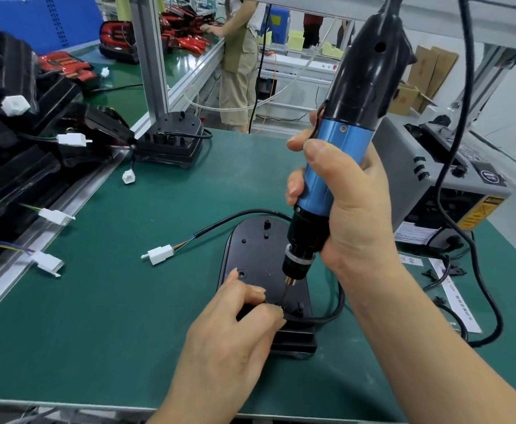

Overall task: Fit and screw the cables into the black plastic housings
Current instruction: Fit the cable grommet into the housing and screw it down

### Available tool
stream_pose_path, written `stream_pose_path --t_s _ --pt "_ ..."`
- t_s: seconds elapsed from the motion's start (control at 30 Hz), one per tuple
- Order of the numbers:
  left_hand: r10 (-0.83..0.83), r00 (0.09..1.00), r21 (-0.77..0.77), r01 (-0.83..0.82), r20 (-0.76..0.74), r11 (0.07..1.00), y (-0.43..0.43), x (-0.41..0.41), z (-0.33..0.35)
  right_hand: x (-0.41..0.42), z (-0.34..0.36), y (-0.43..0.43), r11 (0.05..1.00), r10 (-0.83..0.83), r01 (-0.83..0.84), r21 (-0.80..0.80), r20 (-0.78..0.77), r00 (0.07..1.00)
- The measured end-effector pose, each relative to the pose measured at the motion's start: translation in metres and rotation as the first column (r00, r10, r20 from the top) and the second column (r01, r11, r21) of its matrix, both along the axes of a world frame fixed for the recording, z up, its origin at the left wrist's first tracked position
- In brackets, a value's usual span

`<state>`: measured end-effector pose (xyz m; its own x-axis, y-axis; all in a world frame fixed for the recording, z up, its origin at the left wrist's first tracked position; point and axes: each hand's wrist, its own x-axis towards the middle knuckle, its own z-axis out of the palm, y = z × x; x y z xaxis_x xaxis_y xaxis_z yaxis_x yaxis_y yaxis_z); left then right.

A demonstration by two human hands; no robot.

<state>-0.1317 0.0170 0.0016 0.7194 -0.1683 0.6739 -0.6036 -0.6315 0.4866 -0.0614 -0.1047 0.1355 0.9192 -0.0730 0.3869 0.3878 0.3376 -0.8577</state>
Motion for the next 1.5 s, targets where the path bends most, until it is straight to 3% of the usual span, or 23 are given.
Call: stream_pose_path --t_s 0.33,0.83,1.0,1.13,1.27,1.4,1.5 --pt "-0.001 1.000 0.005 0.001 -0.021 1.000 0.000 0.000 0.002 0.000 -0.001 0.001 0.990 0.136 -0.133 -0.046 0.054 0.989" --pt "0.007 1.000 0.005 -0.007 -0.022 1.000 0.001 0.000 0.000 0.002 -0.003 0.001 0.988 0.141 -0.137 -0.072 0.060 0.988" --pt "0.005 1.000 -0.009 -0.005 -0.001 1.000 0.002 0.000 0.002 0.002 -0.002 -0.019 0.998 0.046 -0.046 0.036 0.009 0.999" --pt "0.001 0.999 -0.007 0.000 0.039 1.000 0.001 -0.001 0.005 0.000 0.005 -0.068 0.974 -0.117 0.138 0.182 -0.117 0.986" --pt "-0.005 0.999 -0.029 0.006 0.043 1.000 0.000 -0.001 0.006 -0.010 0.004 -0.136 0.879 -0.369 0.430 0.205 -0.277 0.887" --pt "-0.015 0.999 -0.043 0.017 0.031 0.999 0.000 0.000 0.005 -0.023 -0.016 -0.198 0.792 -0.500 0.608 0.053 -0.515 0.696" --pt "-0.021 0.999 -0.056 0.022 0.030 0.998 -0.001 0.000 0.005 -0.030 -0.041 -0.231 0.764 -0.562 0.630 -0.138 -0.623 0.545"
